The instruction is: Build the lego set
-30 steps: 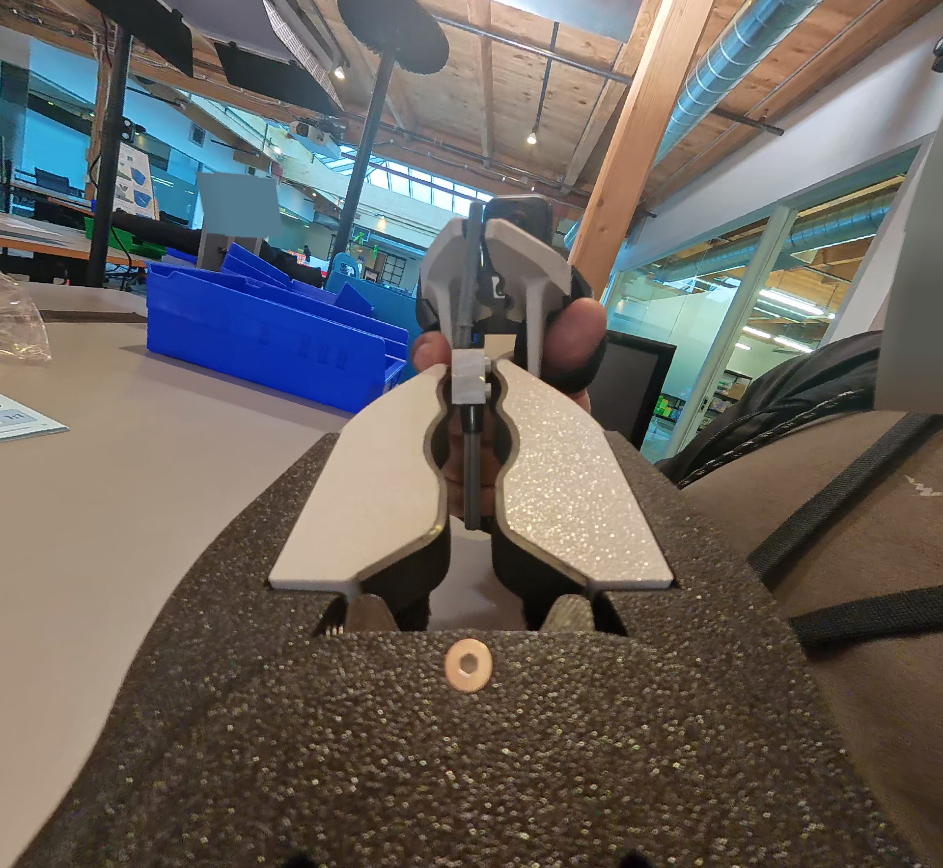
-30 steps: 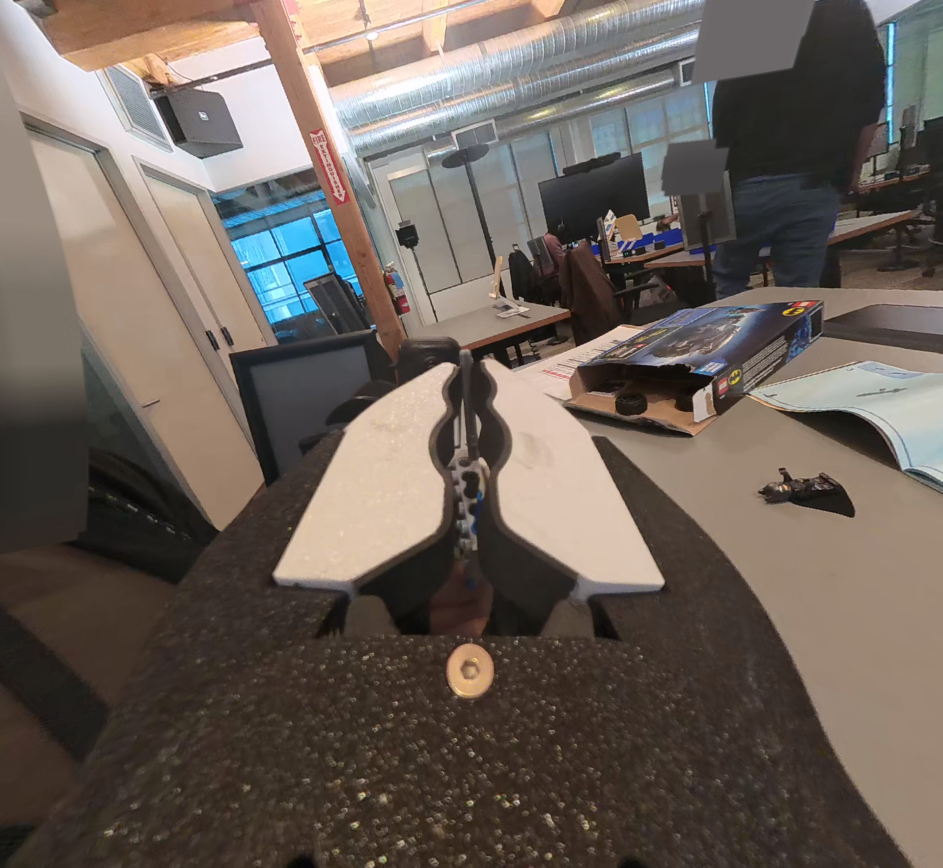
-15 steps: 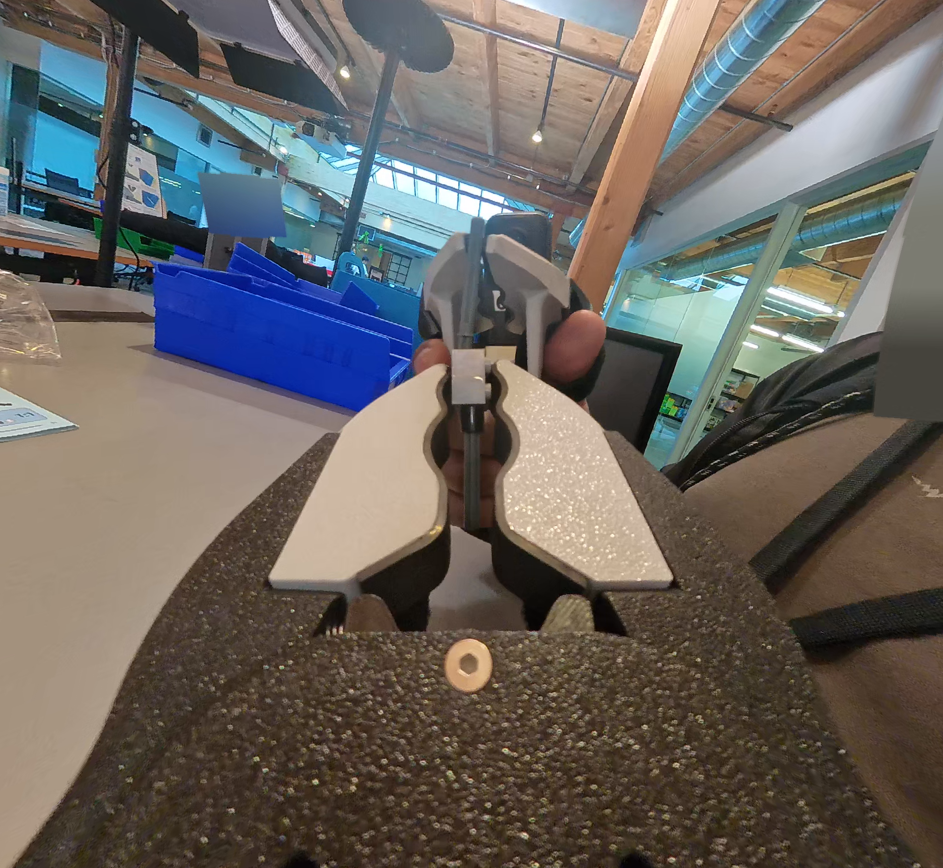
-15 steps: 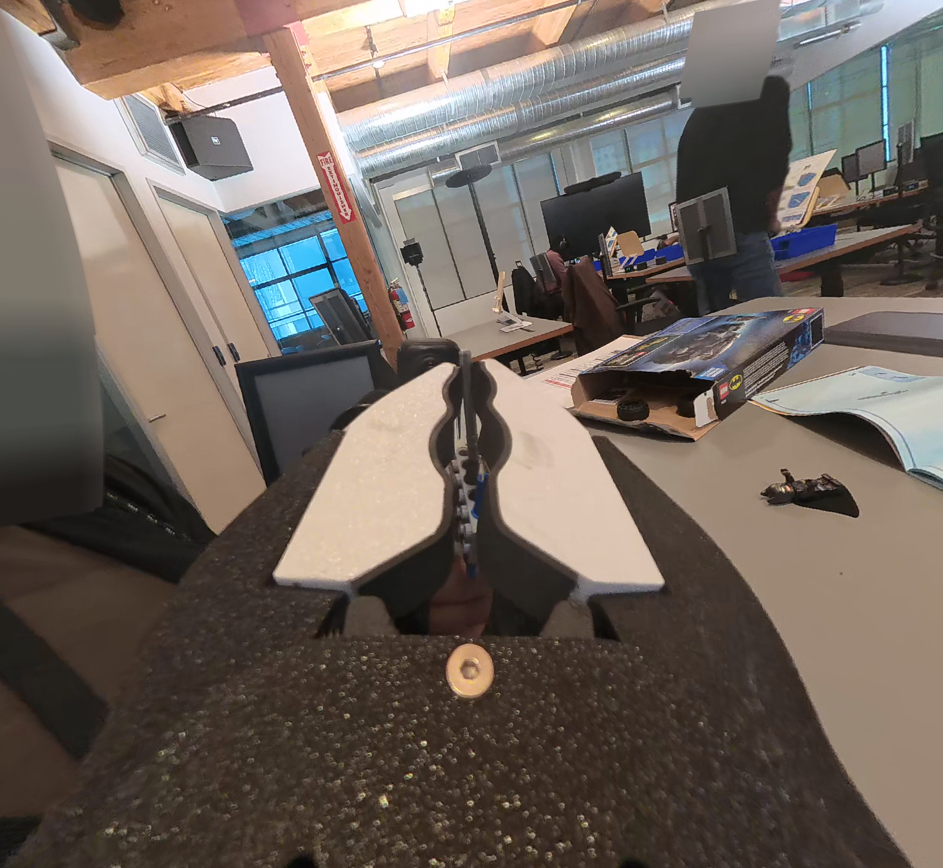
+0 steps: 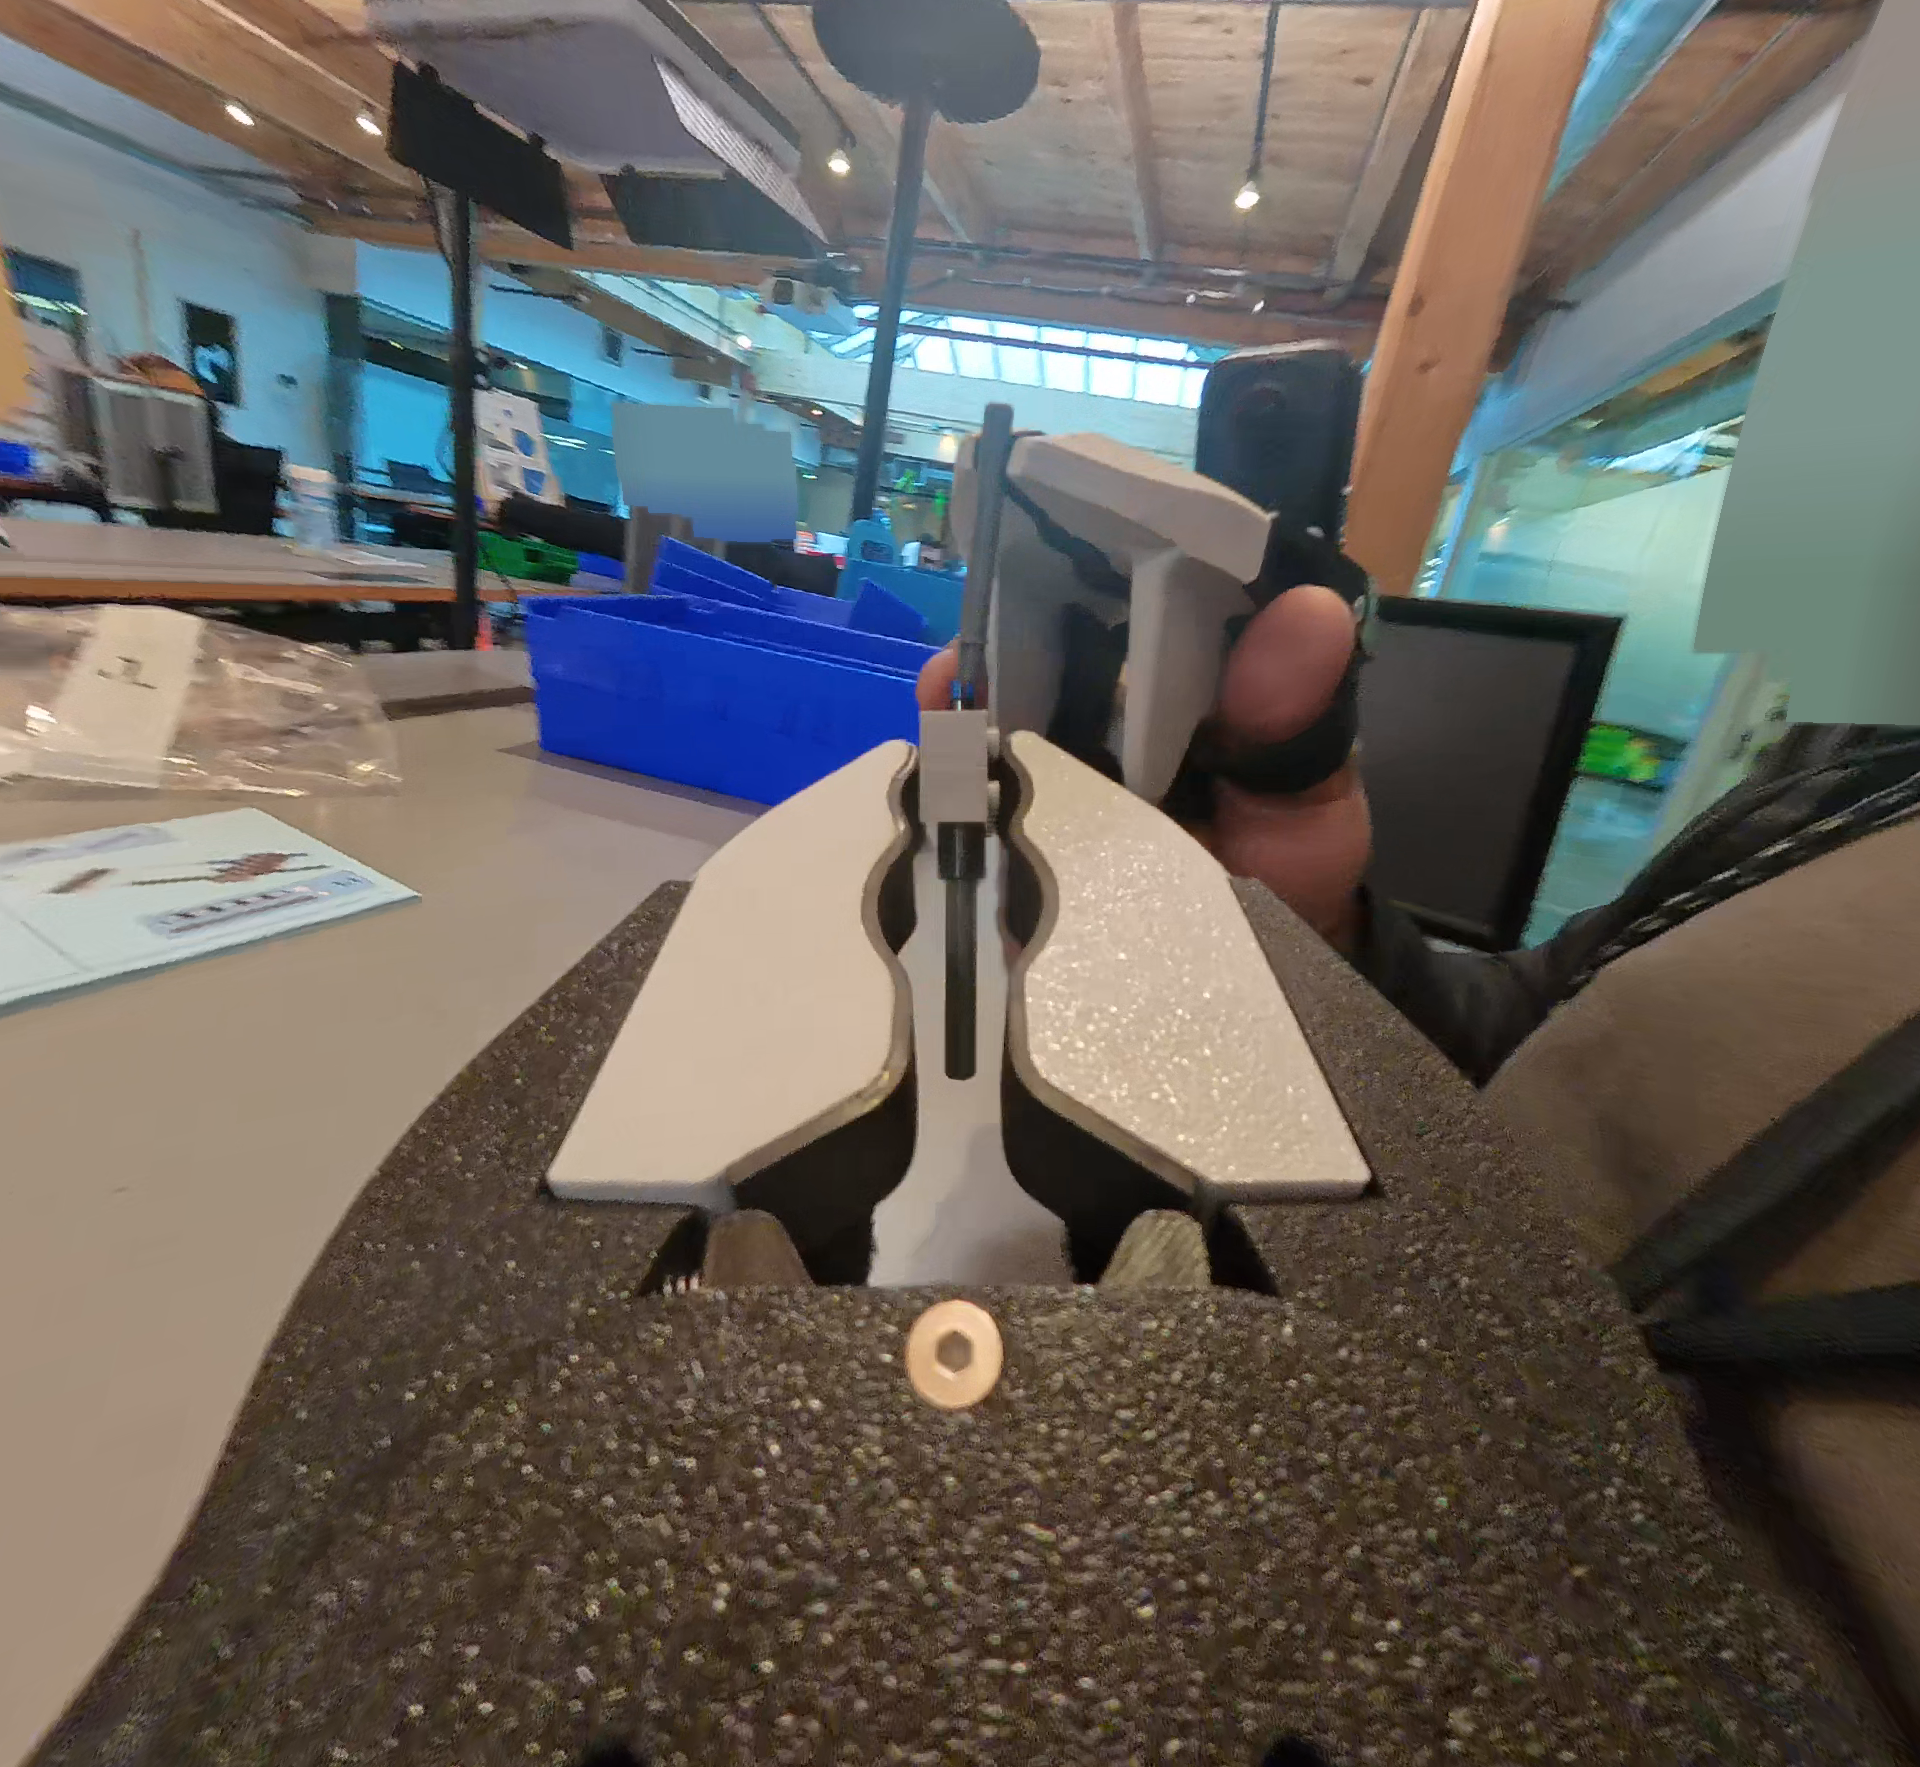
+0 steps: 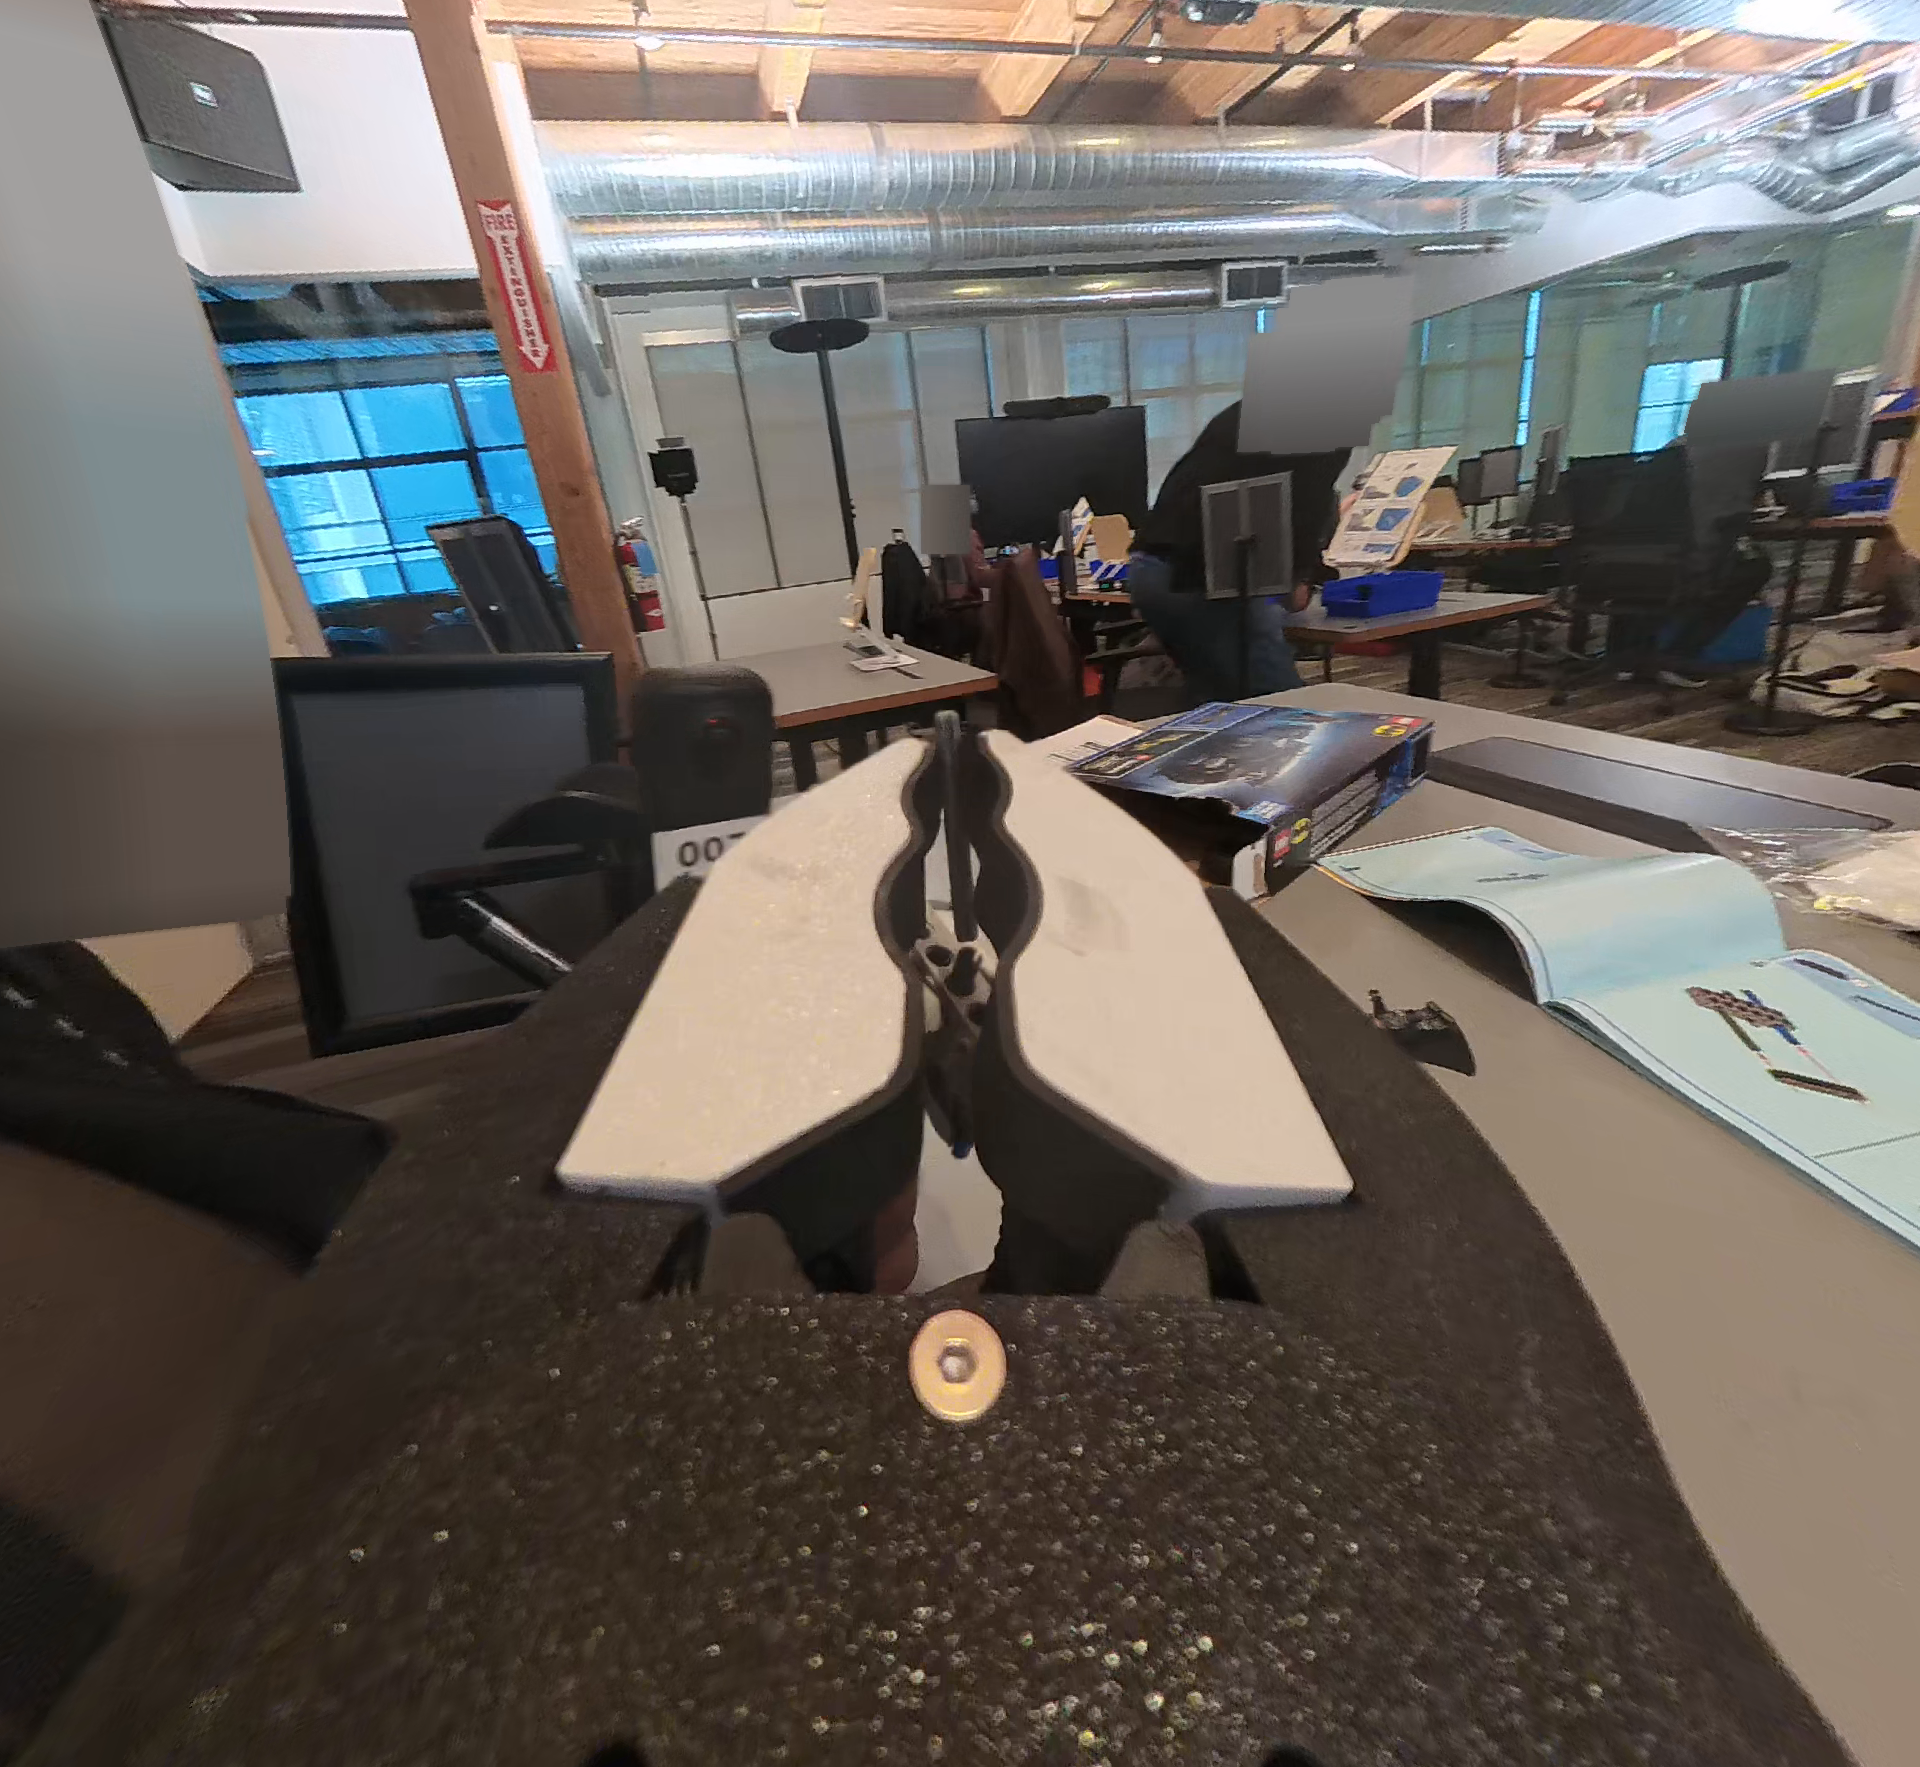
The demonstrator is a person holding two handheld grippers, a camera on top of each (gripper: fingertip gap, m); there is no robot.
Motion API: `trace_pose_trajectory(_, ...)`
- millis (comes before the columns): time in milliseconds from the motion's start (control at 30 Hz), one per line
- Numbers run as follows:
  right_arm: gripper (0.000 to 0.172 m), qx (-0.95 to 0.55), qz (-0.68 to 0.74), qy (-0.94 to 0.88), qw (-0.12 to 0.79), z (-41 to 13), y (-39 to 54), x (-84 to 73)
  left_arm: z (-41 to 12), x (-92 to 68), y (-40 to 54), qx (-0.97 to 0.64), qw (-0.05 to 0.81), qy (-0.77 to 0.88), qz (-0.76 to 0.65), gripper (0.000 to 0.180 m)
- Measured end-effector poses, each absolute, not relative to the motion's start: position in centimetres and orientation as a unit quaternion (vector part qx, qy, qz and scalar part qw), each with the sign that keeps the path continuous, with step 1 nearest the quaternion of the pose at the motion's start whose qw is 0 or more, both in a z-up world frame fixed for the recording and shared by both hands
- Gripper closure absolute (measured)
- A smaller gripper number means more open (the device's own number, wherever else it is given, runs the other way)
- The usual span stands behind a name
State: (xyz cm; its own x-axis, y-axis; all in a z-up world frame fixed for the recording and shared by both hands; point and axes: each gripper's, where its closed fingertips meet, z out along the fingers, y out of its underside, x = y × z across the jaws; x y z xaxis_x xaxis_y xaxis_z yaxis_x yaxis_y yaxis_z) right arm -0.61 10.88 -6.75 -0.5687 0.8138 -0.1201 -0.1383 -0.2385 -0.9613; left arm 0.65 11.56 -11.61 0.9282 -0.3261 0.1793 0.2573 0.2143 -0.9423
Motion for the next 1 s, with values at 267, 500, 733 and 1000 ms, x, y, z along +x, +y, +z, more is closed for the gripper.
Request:
trace_pose_trajectory(267,0.168,-0.363,0.685,-0.473,0.418,-5.8,12.2,-0.4,-11.5,-0.2,11.8,-0.612,0.789,0.046,0.024,0.168)
trace_pose_trajectory(500,0.168,-0.363,0.753,-0.452,0.311,-6.2,9.6,-0.6,-11.3,-0.7,11.7,-0.608,0.789,0.041,0.077,0.168)
trace_pose_trajectory(733,0.168,-0.394,0.735,-0.434,0.340,-6.9,10.8,-1.2,-11.5,-1.0,11.9,-0.612,0.772,0.052,0.160,0.168)
trace_pose_trajectory(1000,0.169,-0.406,0.691,-0.455,0.388,-7.7,10.5,-1.6,-11.8,-1.5,12.2,-0.620,0.747,0.050,0.234,0.168)
